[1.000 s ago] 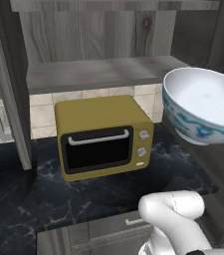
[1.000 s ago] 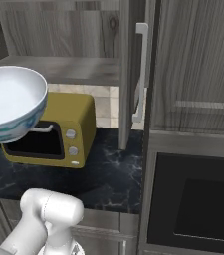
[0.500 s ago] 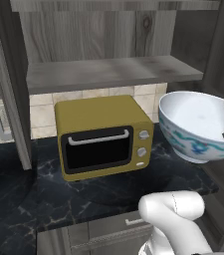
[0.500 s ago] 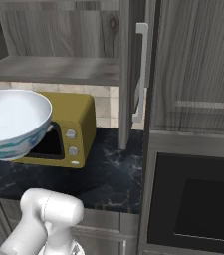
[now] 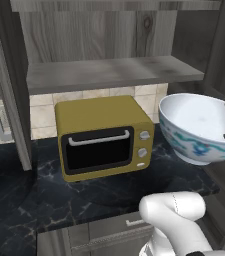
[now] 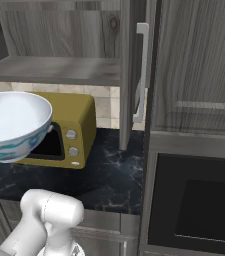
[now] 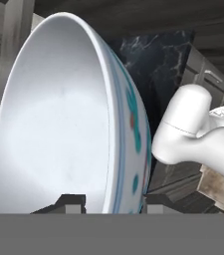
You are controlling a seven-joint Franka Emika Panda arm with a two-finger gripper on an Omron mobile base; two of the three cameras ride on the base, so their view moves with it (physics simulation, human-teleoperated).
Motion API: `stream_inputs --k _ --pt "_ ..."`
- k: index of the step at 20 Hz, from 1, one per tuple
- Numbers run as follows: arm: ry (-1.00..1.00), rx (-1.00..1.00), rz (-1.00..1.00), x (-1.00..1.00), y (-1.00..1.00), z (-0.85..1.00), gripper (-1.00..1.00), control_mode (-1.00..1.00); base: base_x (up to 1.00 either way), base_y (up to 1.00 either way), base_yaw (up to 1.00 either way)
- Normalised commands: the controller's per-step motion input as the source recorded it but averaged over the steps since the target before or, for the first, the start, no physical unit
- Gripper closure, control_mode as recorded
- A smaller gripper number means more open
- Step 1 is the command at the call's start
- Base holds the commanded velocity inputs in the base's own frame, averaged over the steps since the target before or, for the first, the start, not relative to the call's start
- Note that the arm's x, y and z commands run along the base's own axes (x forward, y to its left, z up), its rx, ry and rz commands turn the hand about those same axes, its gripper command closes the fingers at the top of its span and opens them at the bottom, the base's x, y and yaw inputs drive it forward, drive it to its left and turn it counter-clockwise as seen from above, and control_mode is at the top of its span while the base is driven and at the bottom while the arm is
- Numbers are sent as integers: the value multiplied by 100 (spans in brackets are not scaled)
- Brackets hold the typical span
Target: Move the bowls from the cabinet to the plates on the dining table.
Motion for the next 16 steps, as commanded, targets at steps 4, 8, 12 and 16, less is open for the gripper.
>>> stream_inputs --k 4,8,12,16 --pt "0 0 0 0 0 0 100 100 0 0 0" --pt "0 0 0 0 0 0 100 100 -29 0 0" --pt "0 0 0 0 0 0 100 100 -78 0 0" --pt "0 0 0 0 0 0 100 100 -83 0 0"
